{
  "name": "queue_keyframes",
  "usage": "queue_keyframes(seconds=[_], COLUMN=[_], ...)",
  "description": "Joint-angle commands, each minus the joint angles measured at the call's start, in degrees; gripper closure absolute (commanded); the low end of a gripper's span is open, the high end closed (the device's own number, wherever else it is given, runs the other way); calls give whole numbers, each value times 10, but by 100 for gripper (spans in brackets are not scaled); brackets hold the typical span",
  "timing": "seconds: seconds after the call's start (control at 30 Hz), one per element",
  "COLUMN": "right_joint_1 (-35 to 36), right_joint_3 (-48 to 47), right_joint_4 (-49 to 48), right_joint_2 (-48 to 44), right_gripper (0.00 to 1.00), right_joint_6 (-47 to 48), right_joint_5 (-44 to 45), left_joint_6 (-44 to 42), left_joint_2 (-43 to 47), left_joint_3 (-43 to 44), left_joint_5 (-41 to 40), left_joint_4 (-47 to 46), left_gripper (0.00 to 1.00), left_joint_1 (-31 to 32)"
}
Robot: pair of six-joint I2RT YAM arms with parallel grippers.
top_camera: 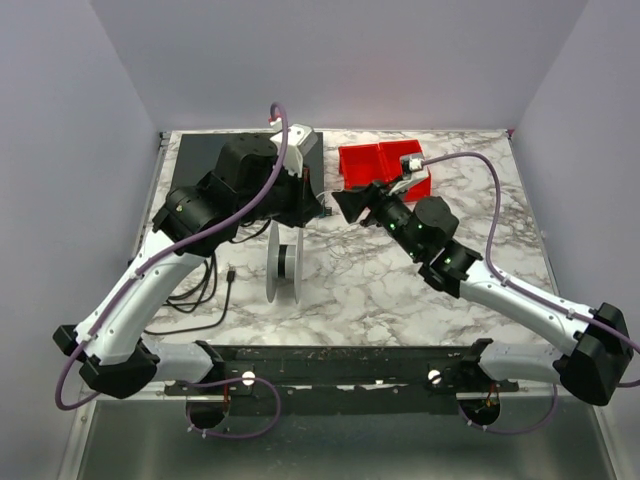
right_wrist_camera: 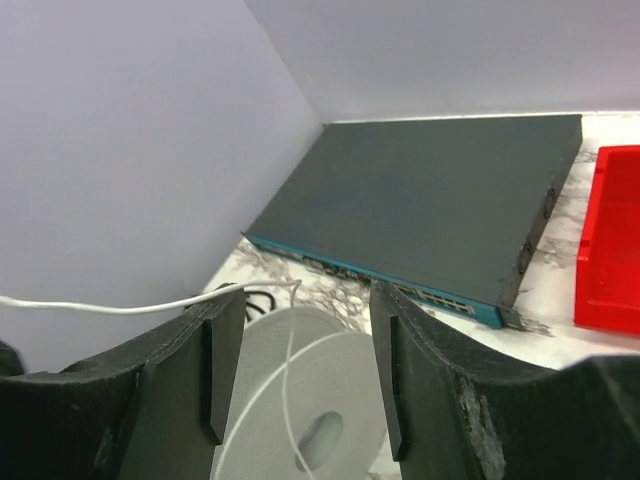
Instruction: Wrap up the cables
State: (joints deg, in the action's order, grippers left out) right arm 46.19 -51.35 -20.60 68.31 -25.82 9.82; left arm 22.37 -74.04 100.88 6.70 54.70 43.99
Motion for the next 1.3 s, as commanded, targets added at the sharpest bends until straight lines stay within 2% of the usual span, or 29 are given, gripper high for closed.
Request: queue_keyframes(seconds=[0.0,0.2,0.43,0.67,0.73,0.77,0.9,0.97,1.0,1.1,1.23,1.27], right_joint_1=[5,12,24,34,36,36,36,36,36,36,49,63], right_joint_3=[23,26,15,1,5,5,-4,-10,-18,-50,-180,-222], right_joint_4=[-92,-139,-163,-182,-184,-183,-160,-132,-104,-4,213,264], right_joint_2=[1,18,45,64,61,59,55,49,46,40,93,116], right_gripper=[41,37,35,36,39,45,80,95,99,99,99,99], right_joint_6=[-41,-74,-84,-101,-104,-104,-103,-99,-95,-63,32,57], right_joint_5=[36,53,70,74,81,85,100,108,116,142,132,154], left_joint_6=[32,63,93,126,125,124,127,123,119,100,80,78], left_joint_2=[34,37,3,8,16,21,53,72,83,110,132,138], left_joint_3=[-51,-42,32,31,16,6,-56,-88,-105,-148,-210,-225], left_joint_5=[53,91,120,106,96,93,87,73,60,20,-23,-28], left_joint_4=[-50,-75,-66,-82,-83,-86,-104,-109,-109,-100,-86,-88], left_gripper=[100,100,100,100,100,100,100,100,100,100,100,100], left_joint_1=[-33,-47,-47,-47,-48,-48,-58,-64,-68,-76,-77,-77])
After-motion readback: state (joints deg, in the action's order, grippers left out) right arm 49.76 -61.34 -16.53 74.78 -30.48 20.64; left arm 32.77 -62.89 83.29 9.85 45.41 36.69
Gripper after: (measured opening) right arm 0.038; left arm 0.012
